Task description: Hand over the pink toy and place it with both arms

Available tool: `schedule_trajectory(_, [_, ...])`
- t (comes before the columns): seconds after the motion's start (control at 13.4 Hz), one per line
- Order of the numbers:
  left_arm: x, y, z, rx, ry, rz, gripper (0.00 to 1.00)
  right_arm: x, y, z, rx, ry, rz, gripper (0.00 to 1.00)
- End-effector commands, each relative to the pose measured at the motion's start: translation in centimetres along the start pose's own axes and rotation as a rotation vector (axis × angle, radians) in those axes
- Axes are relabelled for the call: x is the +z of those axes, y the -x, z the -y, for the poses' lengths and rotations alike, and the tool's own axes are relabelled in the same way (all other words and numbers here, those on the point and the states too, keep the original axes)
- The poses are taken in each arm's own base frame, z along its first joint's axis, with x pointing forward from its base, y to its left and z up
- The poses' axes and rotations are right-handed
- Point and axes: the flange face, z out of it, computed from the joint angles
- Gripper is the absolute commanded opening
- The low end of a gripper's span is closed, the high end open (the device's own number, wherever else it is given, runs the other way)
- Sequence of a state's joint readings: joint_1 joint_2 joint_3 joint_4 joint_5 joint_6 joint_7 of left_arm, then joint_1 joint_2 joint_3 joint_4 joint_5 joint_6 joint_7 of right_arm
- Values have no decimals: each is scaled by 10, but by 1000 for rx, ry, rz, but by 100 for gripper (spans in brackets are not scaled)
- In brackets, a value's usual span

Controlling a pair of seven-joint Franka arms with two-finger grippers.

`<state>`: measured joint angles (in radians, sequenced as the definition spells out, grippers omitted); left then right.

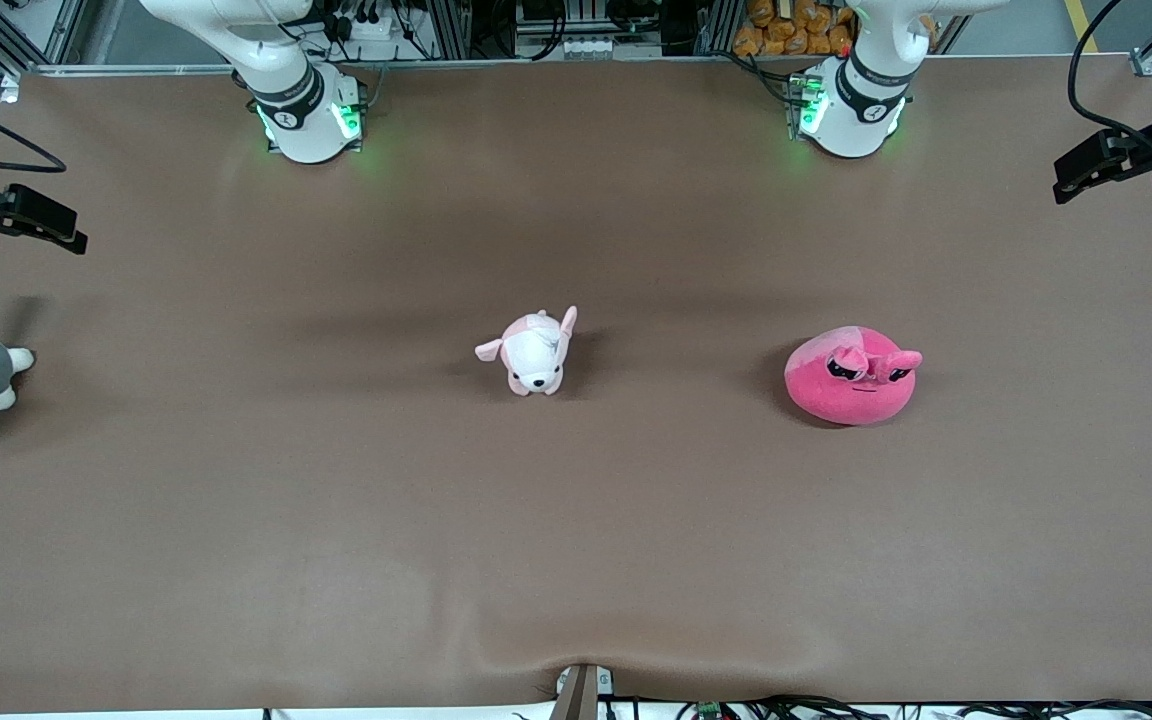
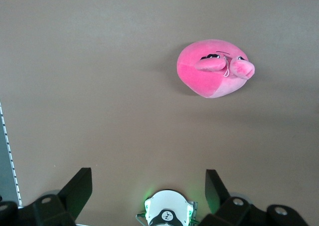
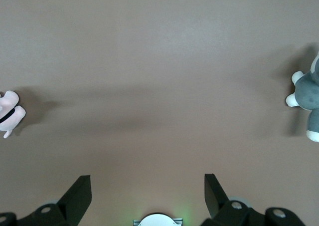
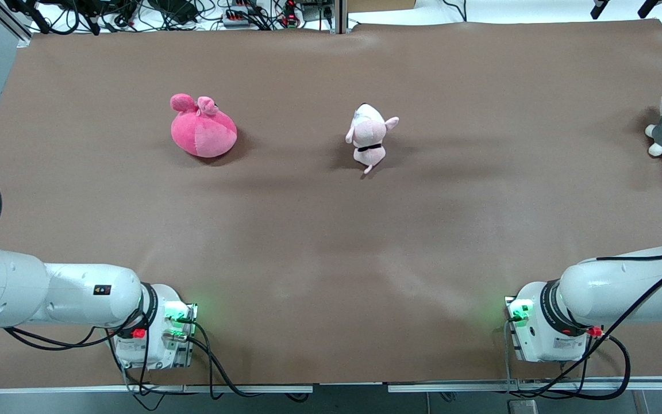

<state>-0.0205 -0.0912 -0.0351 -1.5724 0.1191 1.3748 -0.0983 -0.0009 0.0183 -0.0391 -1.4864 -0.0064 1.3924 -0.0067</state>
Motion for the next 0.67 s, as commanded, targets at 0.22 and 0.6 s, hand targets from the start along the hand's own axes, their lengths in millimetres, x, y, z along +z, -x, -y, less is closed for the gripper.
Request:
schedule_trajectory(0.22, [-3,2,2,-8,13,4,100,0,1,-3,42,0,12,100])
schedule_trajectory(0.6, [1,5,6,-33,83,22,100,-1,2,-3,50,0,12,100])
